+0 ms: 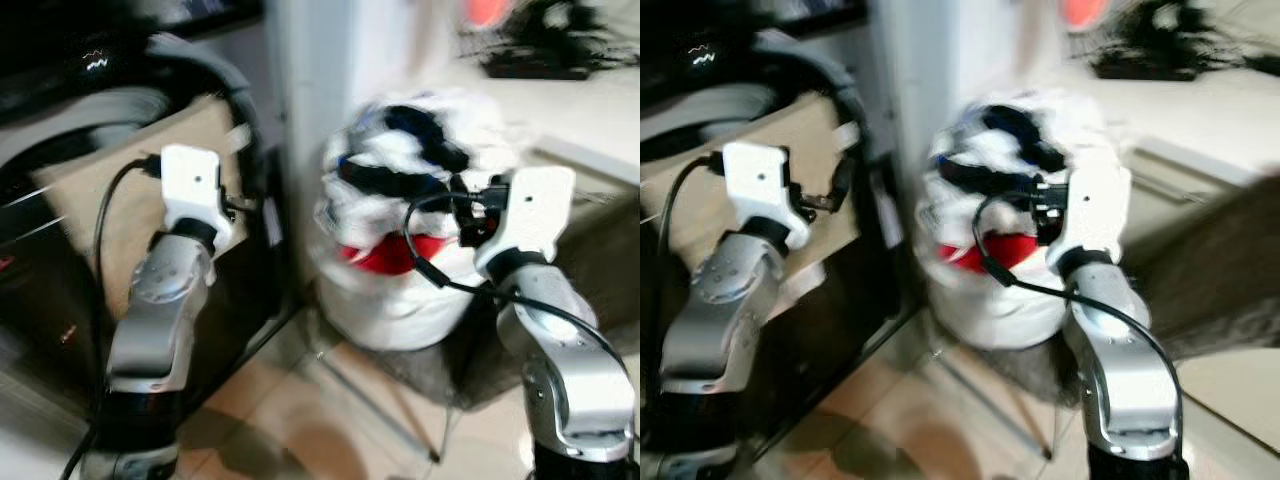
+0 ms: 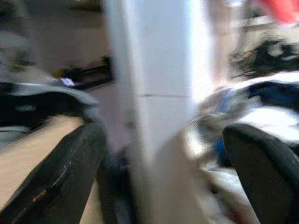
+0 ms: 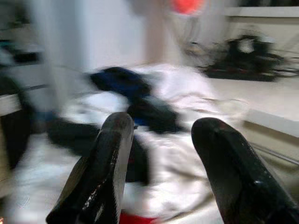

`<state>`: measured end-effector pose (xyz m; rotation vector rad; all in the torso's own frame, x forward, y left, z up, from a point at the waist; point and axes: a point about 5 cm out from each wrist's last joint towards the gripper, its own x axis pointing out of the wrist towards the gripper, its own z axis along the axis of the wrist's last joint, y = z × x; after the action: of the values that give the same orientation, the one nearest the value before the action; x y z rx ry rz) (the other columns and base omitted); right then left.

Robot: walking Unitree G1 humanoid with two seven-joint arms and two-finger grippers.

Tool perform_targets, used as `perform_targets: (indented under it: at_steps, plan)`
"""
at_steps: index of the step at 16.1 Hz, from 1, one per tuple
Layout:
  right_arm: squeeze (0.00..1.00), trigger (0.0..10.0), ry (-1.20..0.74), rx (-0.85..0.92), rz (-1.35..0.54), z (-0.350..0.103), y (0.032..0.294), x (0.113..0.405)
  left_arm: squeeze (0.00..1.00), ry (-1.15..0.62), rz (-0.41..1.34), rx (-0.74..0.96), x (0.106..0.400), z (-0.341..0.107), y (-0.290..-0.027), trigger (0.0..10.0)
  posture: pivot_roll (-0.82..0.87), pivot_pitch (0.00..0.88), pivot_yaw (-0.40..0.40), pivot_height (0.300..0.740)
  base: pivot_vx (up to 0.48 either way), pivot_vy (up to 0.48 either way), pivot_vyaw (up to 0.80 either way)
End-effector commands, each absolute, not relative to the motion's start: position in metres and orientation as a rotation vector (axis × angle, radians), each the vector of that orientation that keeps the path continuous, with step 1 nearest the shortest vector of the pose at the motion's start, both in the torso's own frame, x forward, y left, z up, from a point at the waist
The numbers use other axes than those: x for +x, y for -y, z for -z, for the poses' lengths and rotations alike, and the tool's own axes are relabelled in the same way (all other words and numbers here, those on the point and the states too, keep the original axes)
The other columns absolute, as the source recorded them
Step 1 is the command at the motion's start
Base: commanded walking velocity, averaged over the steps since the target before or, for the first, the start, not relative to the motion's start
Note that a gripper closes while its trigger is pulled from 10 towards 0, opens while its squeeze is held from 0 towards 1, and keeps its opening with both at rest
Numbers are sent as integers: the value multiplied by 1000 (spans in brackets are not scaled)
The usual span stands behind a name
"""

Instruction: Clothes washing

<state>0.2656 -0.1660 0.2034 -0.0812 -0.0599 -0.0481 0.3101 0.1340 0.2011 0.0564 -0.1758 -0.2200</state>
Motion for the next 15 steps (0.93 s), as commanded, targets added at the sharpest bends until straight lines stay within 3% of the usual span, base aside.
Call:
perform_targets:
  at_steps: [1,11,13,15]
  plan:
    - [0,10000,78,-76,67,-207,168,265,0,188,241,66,311,-205,-134,10000,-96,0,49,740,450,0,0]
    - [0,10000,76,-63,113,-206,173,259,0,178,278,62,310,-202,-128,10000,-108,0,62,740,441,0,0]
    - [0,10000,69,-63,114,-205,173,259,0,191,294,61,309,-204,-127,10000,-109,0,63,740,0,0,0]
    - [0,10000,47,-57,110,-202,174,258,0,182,282,76,311,-203,-129,10000,-110,0,63,740,0,255,-800]
